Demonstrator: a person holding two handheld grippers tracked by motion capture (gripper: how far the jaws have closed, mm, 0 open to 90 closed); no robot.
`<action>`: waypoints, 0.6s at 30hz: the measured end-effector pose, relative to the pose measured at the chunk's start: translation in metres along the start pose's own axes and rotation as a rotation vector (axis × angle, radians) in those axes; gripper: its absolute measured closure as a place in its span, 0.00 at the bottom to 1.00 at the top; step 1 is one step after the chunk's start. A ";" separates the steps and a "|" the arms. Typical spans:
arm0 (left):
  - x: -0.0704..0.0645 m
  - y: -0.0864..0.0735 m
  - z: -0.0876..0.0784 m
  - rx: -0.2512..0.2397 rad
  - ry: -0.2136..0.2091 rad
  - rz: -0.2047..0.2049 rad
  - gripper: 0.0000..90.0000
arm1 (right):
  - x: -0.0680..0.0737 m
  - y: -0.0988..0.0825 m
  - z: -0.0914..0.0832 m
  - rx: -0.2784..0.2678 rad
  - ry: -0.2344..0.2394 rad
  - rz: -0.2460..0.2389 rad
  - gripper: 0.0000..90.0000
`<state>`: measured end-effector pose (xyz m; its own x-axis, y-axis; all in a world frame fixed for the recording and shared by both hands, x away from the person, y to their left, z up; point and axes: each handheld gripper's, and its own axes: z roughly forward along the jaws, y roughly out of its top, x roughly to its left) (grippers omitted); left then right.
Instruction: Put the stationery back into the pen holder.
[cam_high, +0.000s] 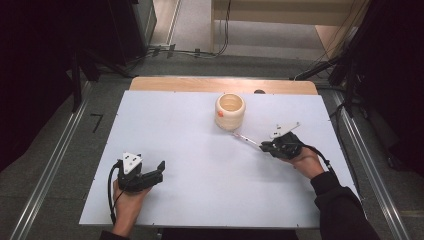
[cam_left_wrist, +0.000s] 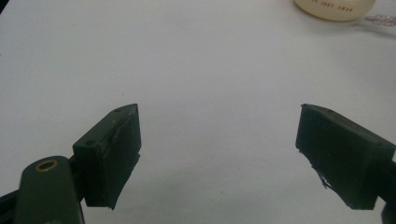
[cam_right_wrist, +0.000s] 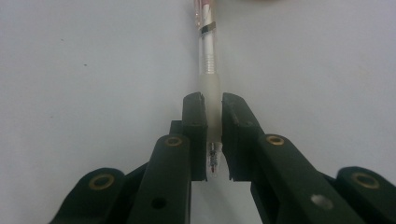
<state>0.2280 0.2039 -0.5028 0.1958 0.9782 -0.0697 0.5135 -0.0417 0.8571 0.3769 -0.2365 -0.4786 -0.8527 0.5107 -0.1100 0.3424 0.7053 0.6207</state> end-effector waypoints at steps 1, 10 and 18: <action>0.000 0.000 0.000 0.000 0.000 0.000 0.17 | 0.000 0.000 -0.002 -0.005 0.004 0.000 0.88; 0.000 0.000 0.000 0.000 0.000 -0.001 0.17 | 0.002 0.003 -0.027 -0.042 -0.004 0.007 0.88; 0.000 0.000 0.000 -0.002 -0.003 0.000 0.17 | 0.003 0.011 -0.042 -0.055 -0.021 0.012 0.87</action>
<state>0.2280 0.2037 -0.5025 0.1986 0.9775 -0.0710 0.5119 -0.0417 0.8580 0.3610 -0.2480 -0.4394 -0.8398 0.5297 -0.1185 0.3297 0.6712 0.6640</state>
